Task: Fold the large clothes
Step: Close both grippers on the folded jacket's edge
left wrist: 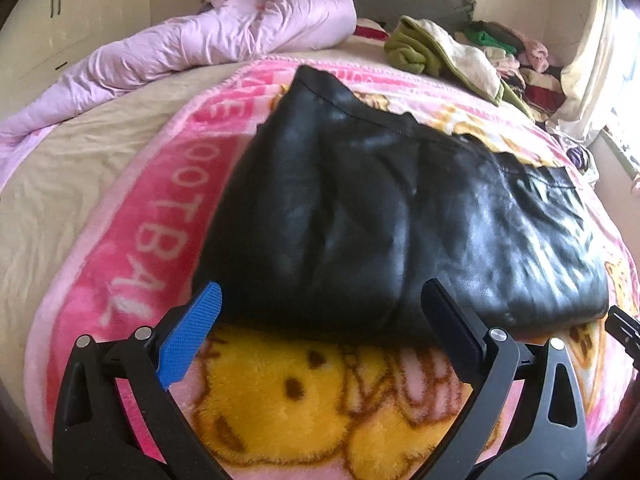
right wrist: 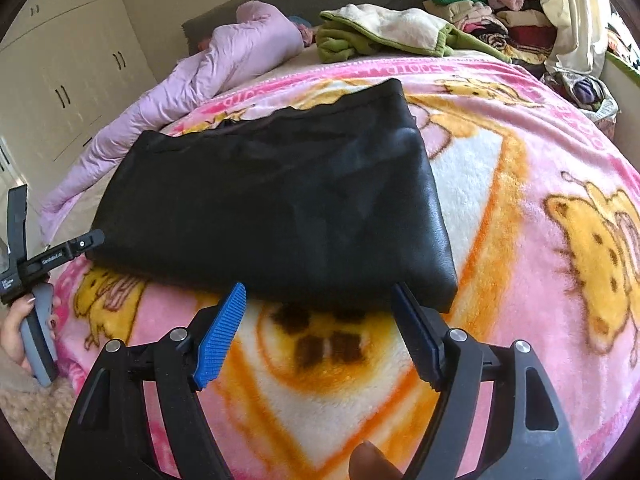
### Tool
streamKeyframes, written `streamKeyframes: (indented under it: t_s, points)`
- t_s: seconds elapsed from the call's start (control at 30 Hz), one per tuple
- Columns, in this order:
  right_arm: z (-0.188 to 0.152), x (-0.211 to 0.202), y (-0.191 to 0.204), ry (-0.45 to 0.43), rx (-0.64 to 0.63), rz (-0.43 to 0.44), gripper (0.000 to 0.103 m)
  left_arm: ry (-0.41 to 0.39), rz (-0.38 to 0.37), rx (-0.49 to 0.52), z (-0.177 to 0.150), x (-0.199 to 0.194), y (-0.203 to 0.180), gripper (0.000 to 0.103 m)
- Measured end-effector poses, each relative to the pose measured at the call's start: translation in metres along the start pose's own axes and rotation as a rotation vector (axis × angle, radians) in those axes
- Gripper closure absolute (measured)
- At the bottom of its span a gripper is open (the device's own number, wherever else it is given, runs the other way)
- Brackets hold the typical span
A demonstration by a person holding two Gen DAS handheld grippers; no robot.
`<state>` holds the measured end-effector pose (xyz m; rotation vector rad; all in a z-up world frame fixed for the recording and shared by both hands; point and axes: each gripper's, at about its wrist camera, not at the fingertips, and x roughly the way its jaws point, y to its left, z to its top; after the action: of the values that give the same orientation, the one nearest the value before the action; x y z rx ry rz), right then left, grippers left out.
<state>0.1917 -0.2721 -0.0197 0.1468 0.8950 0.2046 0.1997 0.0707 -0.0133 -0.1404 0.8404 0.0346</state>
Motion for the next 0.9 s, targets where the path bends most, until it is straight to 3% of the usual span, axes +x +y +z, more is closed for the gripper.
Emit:
streamKeyframes:
  t_s: [0.3, 0.57, 0.73, 0.9]
  points:
    - [0.008, -0.008, 0.037, -0.022, -0.064, 0.048, 0.029, -0.022, 0.009, -0.045, 0.002, -0.013, 0.015, 0.009]
    - [0.020, 0.003, 0.073, -0.028, -0.137, 0.078, 0.029, 0.007, -0.003, -0.149, 0.001, -0.004, 0.040, 0.009]
    - [0.025, 0.020, 0.101, -0.020, -0.200, 0.100, 0.067, 0.038, -0.068, -0.248, -0.001, 0.011, 0.060, 0.010]
    - [0.031, 0.039, 0.123, -0.007, -0.243, 0.096, 0.085, 0.079, -0.127, -0.334, -0.002, 0.028, 0.076, 0.010]
